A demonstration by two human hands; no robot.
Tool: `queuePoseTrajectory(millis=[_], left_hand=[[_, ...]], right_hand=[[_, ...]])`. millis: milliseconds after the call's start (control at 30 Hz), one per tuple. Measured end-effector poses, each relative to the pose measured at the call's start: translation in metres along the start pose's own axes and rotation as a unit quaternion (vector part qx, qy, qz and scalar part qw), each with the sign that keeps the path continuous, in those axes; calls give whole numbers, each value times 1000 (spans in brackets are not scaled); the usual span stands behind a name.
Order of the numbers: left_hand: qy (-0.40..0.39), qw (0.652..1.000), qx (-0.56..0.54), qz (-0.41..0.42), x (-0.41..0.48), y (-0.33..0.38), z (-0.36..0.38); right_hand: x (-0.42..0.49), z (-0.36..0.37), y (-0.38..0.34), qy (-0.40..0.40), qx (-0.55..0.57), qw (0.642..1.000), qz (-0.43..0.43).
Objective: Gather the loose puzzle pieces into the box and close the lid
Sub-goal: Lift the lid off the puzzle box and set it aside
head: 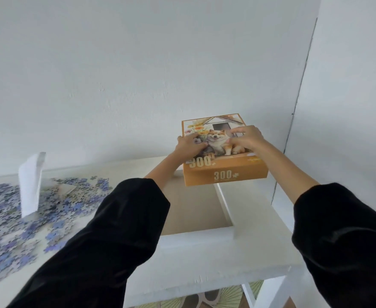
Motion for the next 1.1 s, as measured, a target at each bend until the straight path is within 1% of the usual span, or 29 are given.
queuePoseTrajectory(millis=[233,367,500,600,767,900,1100], left_hand=[[-20,999,-27,4,57,27,50],[-23,999,-41,2,87,30,77],[-33,999,-36,-10,107,25,100],[-42,998,-31,-27,115,14,114],[-41,996,3,-83,120,-17,117],[-37,989,76,-122,123,-35,103],[-41,984,77,-154,122,-67,89]], right_hand=[[45,-41,54,0,6,1000,13],[69,-51,90,2,2,1000,25],[87,-50,117,-14,9,1000,27],[97,-39,134,-23,17,999,30],[107,-3,148,-58,10,998,33],[118,19,141,-70,3,997,23],[130,56,126,-107,-5,994,11]])
Point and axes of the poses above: each hand's wrist, its own x-axis towards the middle knuckle, its own z-axis out of the palm, y = z × x, the point moved 10 cm from there along x, towards the middle knuckle, and after that the axes turned 12 degrees about -y, right-handed, at the moved point
